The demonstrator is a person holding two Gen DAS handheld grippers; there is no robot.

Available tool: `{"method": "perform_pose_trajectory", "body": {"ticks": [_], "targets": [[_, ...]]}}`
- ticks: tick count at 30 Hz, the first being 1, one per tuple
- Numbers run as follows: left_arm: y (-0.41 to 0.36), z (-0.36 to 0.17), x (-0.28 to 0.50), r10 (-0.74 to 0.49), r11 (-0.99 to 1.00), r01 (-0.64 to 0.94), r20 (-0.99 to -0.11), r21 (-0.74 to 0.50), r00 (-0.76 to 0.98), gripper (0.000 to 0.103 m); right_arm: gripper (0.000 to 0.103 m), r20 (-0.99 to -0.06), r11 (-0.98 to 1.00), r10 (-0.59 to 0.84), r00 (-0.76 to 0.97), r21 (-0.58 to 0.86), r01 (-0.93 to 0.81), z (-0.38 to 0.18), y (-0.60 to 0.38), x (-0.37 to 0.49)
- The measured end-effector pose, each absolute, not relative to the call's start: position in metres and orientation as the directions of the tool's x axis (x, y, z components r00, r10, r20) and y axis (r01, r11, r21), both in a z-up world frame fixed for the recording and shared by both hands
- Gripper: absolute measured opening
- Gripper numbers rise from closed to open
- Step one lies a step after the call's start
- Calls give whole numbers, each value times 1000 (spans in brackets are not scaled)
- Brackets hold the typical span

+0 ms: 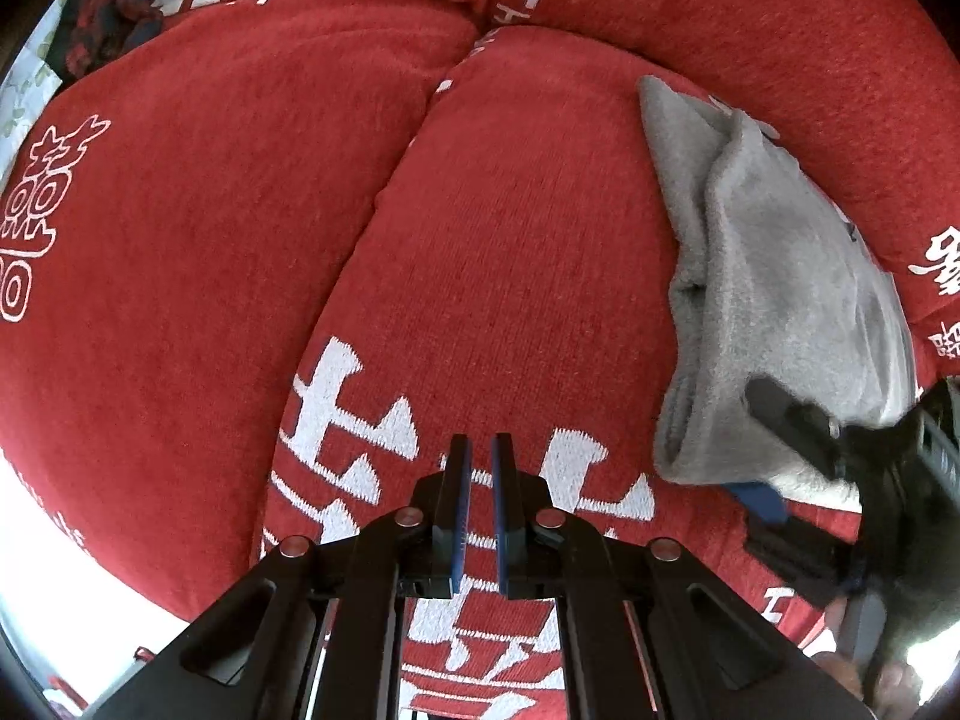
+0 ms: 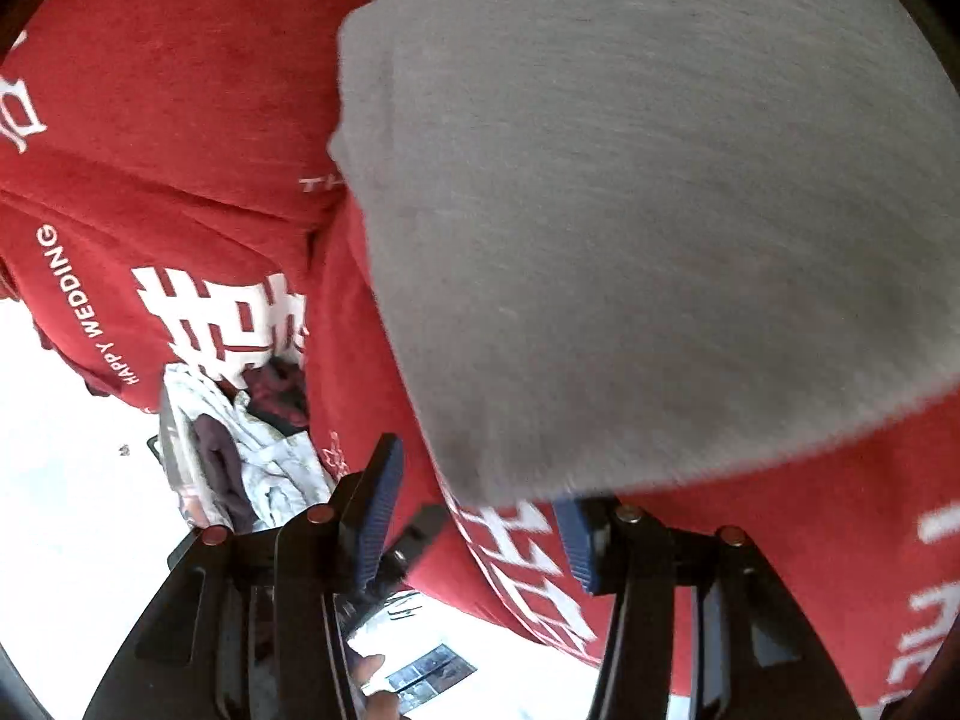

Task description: Fold small clothes

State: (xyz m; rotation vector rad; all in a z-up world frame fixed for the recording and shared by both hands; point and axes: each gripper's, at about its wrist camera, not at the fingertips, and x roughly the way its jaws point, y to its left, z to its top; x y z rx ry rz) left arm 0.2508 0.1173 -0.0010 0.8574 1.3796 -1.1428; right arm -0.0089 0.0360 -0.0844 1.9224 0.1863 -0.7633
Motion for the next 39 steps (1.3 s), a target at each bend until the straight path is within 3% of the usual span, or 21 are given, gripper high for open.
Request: {"method": "perform_pose_trajectory", "body": {"ticks": [1, 2, 11, 18, 23, 28, 29, 30, 32, 37, 39], "targets": [[118, 0, 251, -103, 274, 948, -985, -164, -141, 8, 36, -583, -472, -187, 791, 759, 448, -85, 32, -6], [117, 1, 250, -103, 273, 948, -985, -161, -138, 7, 8, -588, -477, -166, 792, 751, 457, -86, 28, -3], [117, 1, 240, -102, 265, 953, -987, -146, -123, 7, 8, -645, -440, -79, 760, 707, 554, -91, 34, 4], [114, 6, 228, -104, 245, 962, -989, -124, -101, 8, 32, -702, -264, 76, 708, 671, 693, -63, 40, 18], [107, 12, 220, -118, 222, 969, -990, -107, -82, 8, 32, -751, -130, 122, 649, 636, 760, -39, 57, 6], [99, 13, 204, -101, 191, 978, -993, -83, -64, 8, 32, -787, -139, 88, 611, 597, 790, -29, 63, -25], [97, 13, 199, -95, 183, 980, -994, -80, -63, 31, 32, -791, -147, 77, 607, 594, 791, -27, 62, -31], [97, 13, 196, -90, 180, 981, -994, -73, -58, 97, 32, -796, -157, 61, 602, 588, 793, -25, 63, -41], [93, 16, 187, -105, 175, 984, -994, -26, -8, 102, 33, -805, -169, 41, 592, 578, 798, -22, 62, -50], [80, 15, 167, -117, 120, 993, -993, -21, -7, 102, 36, -816, -181, 2, 578, 568, 803, -15, 57, -70], [77, 14, 165, -116, 125, 992, -993, -23, -9, 102, 43, -820, -186, -8, 572, 563, 805, -12, 55, -76]]}}
